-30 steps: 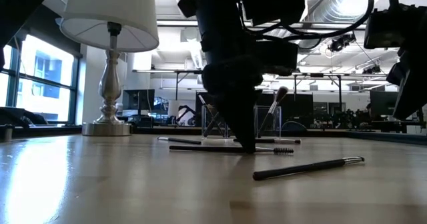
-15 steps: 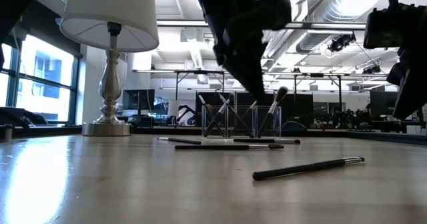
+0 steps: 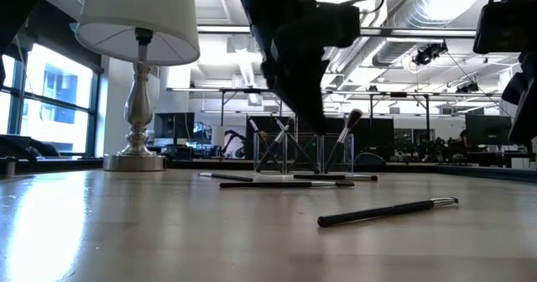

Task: Put items in baskets/containers
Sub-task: Put the lash brush into the transparent organizer

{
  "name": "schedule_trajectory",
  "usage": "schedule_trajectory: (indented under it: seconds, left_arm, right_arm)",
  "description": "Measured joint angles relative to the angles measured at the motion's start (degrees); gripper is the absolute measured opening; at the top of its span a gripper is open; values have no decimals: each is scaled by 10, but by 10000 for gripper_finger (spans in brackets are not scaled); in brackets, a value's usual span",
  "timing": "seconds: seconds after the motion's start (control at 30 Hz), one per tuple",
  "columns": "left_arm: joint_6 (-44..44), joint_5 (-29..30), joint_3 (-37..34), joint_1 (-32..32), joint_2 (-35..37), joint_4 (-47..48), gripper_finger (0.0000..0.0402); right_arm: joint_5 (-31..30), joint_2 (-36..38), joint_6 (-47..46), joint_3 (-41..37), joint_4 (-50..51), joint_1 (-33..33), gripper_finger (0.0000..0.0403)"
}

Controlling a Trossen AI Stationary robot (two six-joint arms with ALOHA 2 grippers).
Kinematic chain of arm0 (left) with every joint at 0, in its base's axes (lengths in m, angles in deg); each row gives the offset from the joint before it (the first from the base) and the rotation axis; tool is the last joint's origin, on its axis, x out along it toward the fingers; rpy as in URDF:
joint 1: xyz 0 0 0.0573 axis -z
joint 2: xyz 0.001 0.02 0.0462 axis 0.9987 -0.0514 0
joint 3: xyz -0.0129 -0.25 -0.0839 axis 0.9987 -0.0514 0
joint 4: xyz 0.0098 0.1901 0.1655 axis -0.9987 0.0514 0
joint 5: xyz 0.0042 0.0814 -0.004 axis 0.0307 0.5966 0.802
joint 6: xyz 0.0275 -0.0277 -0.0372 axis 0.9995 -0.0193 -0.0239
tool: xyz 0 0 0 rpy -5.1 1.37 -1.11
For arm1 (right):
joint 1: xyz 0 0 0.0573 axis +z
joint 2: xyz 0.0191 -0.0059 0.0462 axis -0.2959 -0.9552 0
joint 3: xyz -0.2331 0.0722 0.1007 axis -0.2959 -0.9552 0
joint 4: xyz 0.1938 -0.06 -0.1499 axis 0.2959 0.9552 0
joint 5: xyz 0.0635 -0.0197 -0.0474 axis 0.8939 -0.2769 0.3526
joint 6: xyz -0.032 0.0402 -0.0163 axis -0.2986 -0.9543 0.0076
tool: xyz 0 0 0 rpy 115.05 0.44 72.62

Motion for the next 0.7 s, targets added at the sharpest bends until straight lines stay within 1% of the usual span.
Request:
schedule_trajectory:
  seconds: [0.1, 0.2, 0.27, 0.4, 0.47, 0.57, 0.6, 0.63, 0.7]
  left_arm:
    - [29, -31, 0, -4, -1, -21, 1]
    - [45, -68, 2, -11, -19, -54, 13]
    - [46, -68, 0, -14, -22, -43, 28]
    - [48, -57, 23, -17, -18, -52, 67]
    - [65, -55, 33, -18, -19, -51, 87]
    - [73, -51, 61, -22, -42, -50, 112]
    - [72, -47, 71, -25, -46, -31, 118]
    - [71, -47, 82, -27, -49, -12, 123]
    - [71, -59, 110, -36, -63, -14, 130]
  right_arm:
    - [-9, 0, -11, 0, 0, 7, 0]
    - [-14, 0, -24, 0, 0, 11, 0]
    - [-14, 0, -25, 0, -2, 11, 0]
    - [-16, 0, -24, 0, -1, 11, 0]
    - [-20, 0, -24, 0, -1, 11, 0]
    - [-30, 0, -24, 0, 0, 11, 0]
    - [-33, 0, -24, 0, 0, 11, 0]
    - [-35, 0, -24, 0, 0, 11, 0]
    - [-36, 0, -23, 0, 1, 11, 0]
